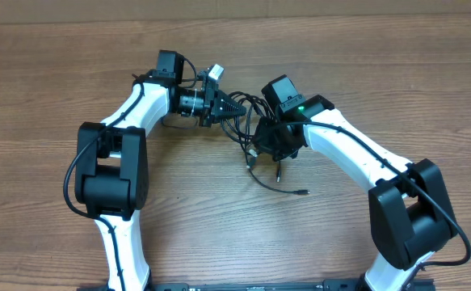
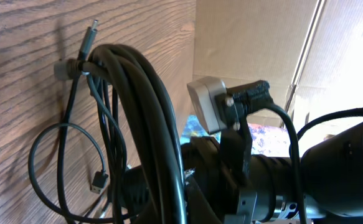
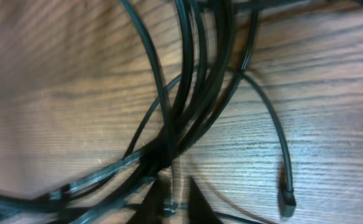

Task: Untangle cables

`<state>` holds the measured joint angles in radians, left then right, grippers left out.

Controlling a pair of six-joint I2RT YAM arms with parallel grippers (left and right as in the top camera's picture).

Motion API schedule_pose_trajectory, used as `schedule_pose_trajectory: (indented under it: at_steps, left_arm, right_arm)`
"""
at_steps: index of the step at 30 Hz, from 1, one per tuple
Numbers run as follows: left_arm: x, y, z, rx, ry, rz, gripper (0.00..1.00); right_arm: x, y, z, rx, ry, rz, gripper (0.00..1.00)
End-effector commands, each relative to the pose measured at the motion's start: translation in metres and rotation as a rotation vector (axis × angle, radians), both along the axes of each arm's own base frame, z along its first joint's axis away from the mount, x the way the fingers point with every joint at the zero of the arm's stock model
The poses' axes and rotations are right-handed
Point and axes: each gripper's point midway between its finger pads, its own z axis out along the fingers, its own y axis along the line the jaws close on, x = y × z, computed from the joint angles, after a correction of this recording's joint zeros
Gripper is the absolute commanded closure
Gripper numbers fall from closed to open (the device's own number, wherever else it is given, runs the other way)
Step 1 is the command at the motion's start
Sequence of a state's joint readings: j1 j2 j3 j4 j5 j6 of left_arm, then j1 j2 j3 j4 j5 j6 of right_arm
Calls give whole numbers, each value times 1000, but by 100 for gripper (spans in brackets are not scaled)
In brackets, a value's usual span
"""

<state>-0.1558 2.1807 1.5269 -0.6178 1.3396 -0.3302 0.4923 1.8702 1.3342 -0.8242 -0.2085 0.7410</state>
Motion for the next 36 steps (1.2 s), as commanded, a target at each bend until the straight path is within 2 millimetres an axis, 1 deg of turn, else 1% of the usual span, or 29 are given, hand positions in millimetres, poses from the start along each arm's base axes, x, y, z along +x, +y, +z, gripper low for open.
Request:
schedule_pose_trajectory:
  at_steps: [1, 2, 4, 7, 9, 12, 13, 15, 20, 22, 23, 26, 31, 32, 36]
  left_arm:
    - [1, -3, 15, -52, -45, -23, 96]
    - [0, -3, 15, -53, -51, -25, 96]
    - [-1, -2, 15, -53, -71, -31, 96]
    - [-5, -2, 14, -55, -114, -47, 96]
    - [-7, -1, 13, -58, -149, -58, 96]
    - [-10, -1, 12, -60, -178, -69, 96]
    - [-13, -2, 12, -62, -193, -80, 96]
    - [-17, -4, 11, -63, -197, -92, 96]
    - [-27, -15, 12, -67, -175, -122, 96]
    - [-30, -18, 17, -98, -171, -131, 96]
    - [-33, -22, 25, -146, -165, -140, 96]
    - [-36, -24, 38, -221, -155, -149, 96]
    - [-36, -24, 40, -232, -154, -148, 96]
    - [-36, -24, 40, -232, -154, -149, 96]
    - [-37, -24, 40, -233, -153, -149, 96]
  right_arm:
    - [3, -5, 3, -22, -24, 18, 96]
    - [4, -6, 5, -19, -25, 25, 96]
    - [7, -8, 17, 21, -23, 54, 96]
    - [20, -6, 44, 110, -75, 107, 96]
    - [32, -12, 61, 172, -102, 85, 96]
    - [40, -19, 65, 202, -111, 61, 96]
    - [43, -24, 66, 202, -116, 49, 96]
    - [47, -26, 67, 205, -128, 43, 96]
    - [56, -22, 71, 217, -172, 41, 96]
    - [58, -21, 71, 208, -185, 43, 96]
    - [59, -22, 69, 185, -196, 41, 96]
    - [57, -27, 59, 128, -198, 33, 96]
    - [53, -34, 44, 70, -182, 23, 96]
    - [53, -39, 41, 45, -186, 15, 96]
    - [55, -42, 39, 24, -192, 8, 96]
